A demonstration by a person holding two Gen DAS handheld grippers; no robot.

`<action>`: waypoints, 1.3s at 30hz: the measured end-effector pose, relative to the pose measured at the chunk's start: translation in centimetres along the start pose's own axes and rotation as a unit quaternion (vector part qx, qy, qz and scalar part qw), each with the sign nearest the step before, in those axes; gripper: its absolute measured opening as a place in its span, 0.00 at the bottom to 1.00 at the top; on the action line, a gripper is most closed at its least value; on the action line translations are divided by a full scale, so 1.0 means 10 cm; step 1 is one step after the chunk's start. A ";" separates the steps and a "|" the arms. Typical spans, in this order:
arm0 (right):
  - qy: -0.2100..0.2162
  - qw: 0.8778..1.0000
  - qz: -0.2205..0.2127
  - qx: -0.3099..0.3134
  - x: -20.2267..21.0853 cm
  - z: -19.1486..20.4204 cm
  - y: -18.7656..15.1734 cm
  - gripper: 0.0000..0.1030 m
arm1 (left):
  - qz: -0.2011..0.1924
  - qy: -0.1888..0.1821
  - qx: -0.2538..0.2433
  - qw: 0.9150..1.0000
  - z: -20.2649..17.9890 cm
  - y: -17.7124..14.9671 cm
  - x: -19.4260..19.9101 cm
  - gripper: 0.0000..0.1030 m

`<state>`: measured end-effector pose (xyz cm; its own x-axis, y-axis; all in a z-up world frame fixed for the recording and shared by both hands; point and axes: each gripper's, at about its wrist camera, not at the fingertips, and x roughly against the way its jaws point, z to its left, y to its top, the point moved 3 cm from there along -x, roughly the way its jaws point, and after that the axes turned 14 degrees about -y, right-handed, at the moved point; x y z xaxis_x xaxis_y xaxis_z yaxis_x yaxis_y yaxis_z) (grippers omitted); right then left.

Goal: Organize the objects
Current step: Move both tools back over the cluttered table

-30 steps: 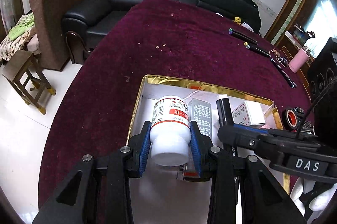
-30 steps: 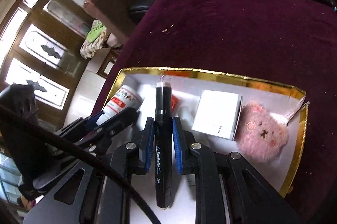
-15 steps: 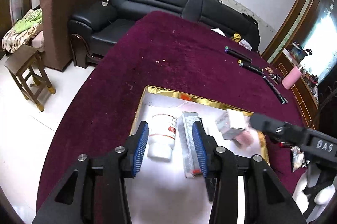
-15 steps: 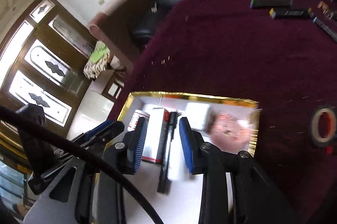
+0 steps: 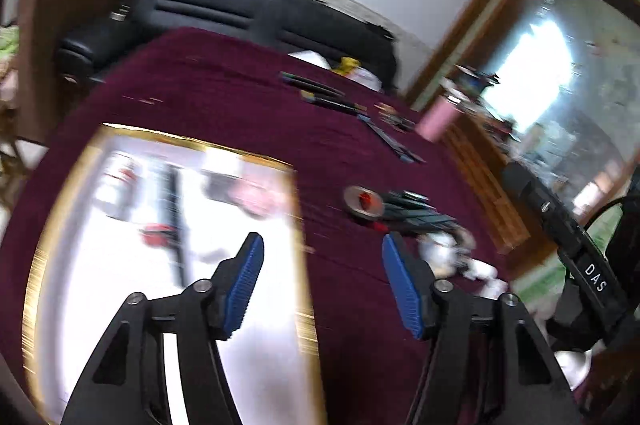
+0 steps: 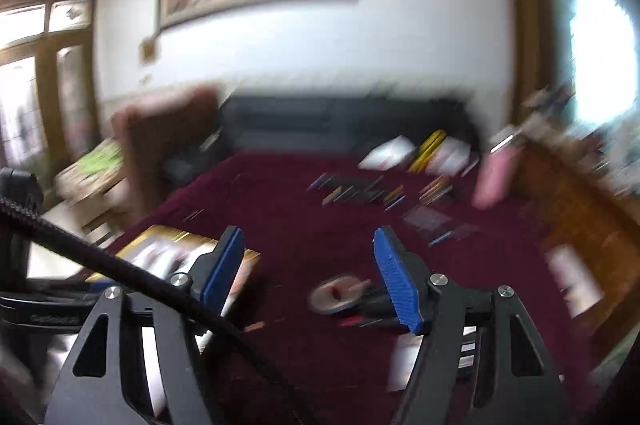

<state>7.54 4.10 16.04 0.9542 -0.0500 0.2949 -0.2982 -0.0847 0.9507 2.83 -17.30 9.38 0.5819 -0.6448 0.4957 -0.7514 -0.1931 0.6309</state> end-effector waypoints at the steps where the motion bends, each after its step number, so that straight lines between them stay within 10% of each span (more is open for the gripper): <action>1: -0.033 0.998 -0.046 -0.009 0.18 -0.17 -0.03 0.82 | 0.009 -0.014 -0.002 1.000 -0.11 -0.04 -0.07 0.55; 4: -0.065 0.994 -0.076 -0.035 0.33 -0.57 -0.13 1.00 | 0.039 -0.054 -0.004 0.998 -0.39 -0.16 -0.32 0.55; 7: -0.021 0.993 0.093 -0.064 -0.15 -0.97 -0.43 1.00 | 0.070 -0.073 -0.011 0.995 -0.60 -0.30 -0.58 0.55; 10: -0.033 0.978 0.160 -0.132 -0.39 -1.39 -0.76 0.97 | 0.090 -0.089 -0.015 0.992 -0.73 -0.43 -0.70 0.55; 24: -0.077 0.935 0.203 -0.281 -0.62 -2.39 -1.53 0.97 | 0.139 -0.037 -0.134 0.980 -1.09 -0.67 -1.40 0.55; 28: -0.062 0.923 0.218 -0.312 -0.70 -2.49 -1.69 0.97 | 0.149 -0.005 -0.272 0.951 -1.41 -0.69 -1.64 0.55; 32: -0.043 0.917 0.212 -0.334 -0.70 -2.55 -1.73 0.97 | 0.168 0.021 -0.394 0.903 -1.71 -0.70 -2.01 0.55; 39: -0.027 0.909 0.225 -0.350 -0.78 -2.59 -1.81 0.97 | 0.222 0.038 -0.486 0.845 -1.88 -0.82 -2.65 0.55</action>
<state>6.11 31.78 -0.93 0.7314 0.0273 0.6814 -0.5522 0.6101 0.5683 -0.62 15.27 2.28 0.3563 -0.4382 0.8253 -0.3119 0.7768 0.5471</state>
